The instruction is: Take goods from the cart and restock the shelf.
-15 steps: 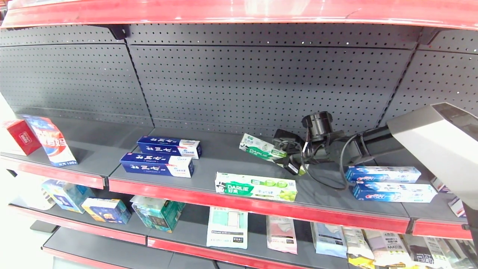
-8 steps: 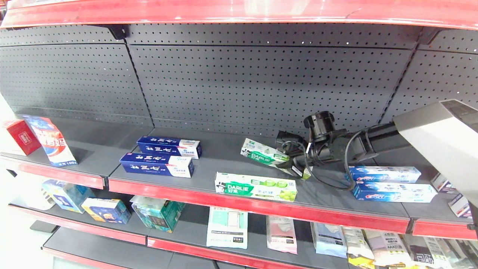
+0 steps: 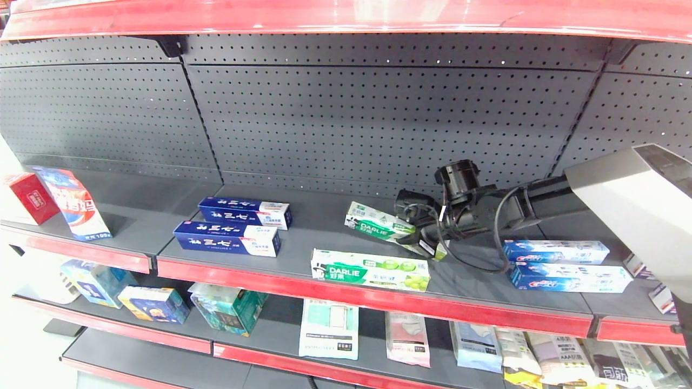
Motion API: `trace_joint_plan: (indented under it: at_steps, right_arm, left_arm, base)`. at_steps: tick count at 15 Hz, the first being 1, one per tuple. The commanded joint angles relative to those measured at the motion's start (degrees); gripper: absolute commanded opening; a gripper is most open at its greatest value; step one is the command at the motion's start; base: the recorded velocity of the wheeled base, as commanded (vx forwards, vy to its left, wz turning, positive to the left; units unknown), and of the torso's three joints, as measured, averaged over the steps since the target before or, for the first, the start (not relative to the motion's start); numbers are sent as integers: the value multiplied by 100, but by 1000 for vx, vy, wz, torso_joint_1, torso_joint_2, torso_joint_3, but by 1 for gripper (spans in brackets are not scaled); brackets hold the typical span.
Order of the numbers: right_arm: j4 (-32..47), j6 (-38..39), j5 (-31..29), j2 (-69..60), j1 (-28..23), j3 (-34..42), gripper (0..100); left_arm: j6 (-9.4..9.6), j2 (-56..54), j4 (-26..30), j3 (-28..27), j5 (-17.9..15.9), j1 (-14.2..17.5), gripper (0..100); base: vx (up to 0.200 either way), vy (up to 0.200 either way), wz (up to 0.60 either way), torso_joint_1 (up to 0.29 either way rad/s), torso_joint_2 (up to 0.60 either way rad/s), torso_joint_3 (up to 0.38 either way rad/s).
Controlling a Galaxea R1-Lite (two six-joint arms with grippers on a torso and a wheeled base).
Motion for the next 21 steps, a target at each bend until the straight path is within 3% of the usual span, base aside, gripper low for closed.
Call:
trace_joint_plan:
  at_steps: [1, 21]
  right_arm:
    - [-3, 0, 1, 115, 52, -117, 0]
    - [-12, 18, -35, 186, 113, -135, 0]
  left_arm:
    - [-2, 4, -1, 1, 1, 1, 100]
    - [-2, 4, -1, 1, 1, 1, 100]
  base:
    - [0, 0, 0, 0, 0, 0]
    - [0, 0, 0, 0, 0, 0]
